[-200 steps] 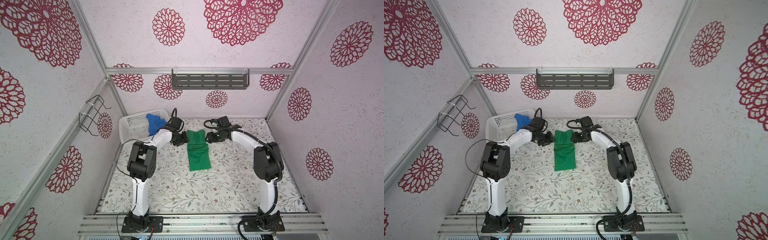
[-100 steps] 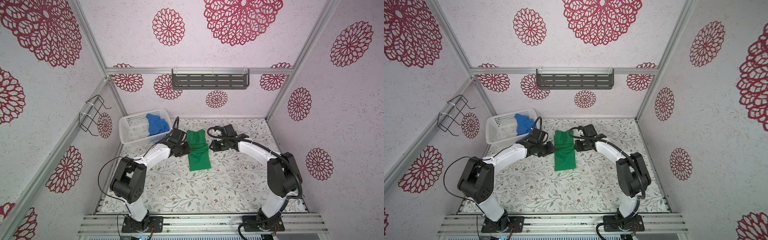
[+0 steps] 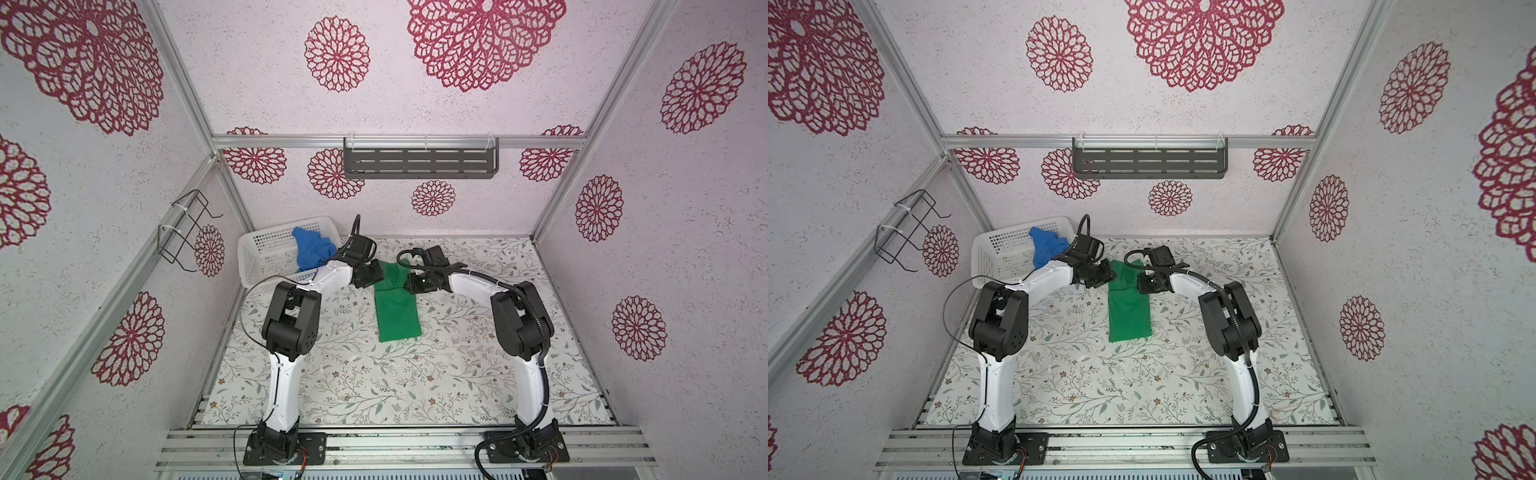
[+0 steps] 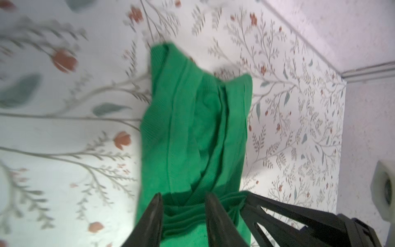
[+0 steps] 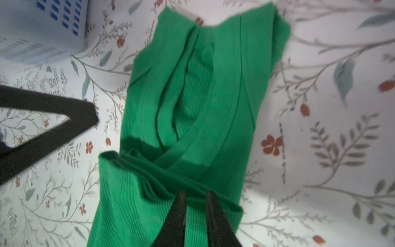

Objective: Fold and stack the tank tops

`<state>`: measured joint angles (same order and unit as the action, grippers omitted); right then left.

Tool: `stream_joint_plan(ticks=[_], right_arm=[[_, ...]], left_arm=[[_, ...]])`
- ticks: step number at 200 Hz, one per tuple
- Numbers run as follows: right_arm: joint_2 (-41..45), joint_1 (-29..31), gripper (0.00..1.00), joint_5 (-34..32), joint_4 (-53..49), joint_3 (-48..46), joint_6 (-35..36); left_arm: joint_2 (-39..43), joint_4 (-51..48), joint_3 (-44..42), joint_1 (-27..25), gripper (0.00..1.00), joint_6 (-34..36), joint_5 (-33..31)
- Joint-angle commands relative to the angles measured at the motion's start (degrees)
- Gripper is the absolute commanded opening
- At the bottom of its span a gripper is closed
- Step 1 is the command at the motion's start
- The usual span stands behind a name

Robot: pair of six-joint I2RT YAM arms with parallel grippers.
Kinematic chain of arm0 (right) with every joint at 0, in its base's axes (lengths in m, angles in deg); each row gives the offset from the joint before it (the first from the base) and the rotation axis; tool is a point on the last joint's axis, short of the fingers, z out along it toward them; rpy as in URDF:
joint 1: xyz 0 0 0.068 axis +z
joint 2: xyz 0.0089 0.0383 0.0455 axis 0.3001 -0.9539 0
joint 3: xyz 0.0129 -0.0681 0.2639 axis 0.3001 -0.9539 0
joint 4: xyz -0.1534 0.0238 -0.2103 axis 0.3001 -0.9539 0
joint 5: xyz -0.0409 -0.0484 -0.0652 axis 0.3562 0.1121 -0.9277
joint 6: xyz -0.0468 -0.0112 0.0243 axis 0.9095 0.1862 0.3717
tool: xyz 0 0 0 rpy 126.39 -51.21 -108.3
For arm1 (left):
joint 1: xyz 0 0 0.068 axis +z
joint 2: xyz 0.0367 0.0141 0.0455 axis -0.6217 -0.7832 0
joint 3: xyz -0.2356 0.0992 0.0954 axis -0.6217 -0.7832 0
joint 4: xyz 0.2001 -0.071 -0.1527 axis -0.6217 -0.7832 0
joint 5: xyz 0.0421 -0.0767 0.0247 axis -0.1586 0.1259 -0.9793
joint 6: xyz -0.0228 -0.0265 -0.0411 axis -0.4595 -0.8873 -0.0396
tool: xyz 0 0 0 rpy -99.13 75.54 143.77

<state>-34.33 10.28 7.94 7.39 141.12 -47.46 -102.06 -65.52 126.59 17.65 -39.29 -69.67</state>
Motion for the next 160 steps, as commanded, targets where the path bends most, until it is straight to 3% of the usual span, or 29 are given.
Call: stream_joint_plan(ticks=[1,33,80,117,160], right_arm=[[6.96,-0.19,0.28,-4.10,1.04,1.99,0.05],[14.28,0.82,0.26,-2.25,2.64,-8.03,-4.27],[18.99,5.16,0.17,-0.06,11.11,-22.71,-14.22],[16.78,4.48,0.10,-3.74,14.66,-30.13,-16.27],[20.83,1.80,0.09,-3.79,15.60,-36.63,-16.08]], left_arm=[[5.92,-5.64,0.33,-0.61,0.38,3.96,-4.29],[15.10,3.36,-13.78,-5.02,0.38,-1.21,-2.74],[14.90,14.66,-26.13,-11.39,0.36,-10.16,-3.15],[12.12,18.12,-32.84,-11.32,0.35,-12.24,-2.82],[18.75,15.96,-38.25,-8.97,0.36,-10.37,-3.77]])
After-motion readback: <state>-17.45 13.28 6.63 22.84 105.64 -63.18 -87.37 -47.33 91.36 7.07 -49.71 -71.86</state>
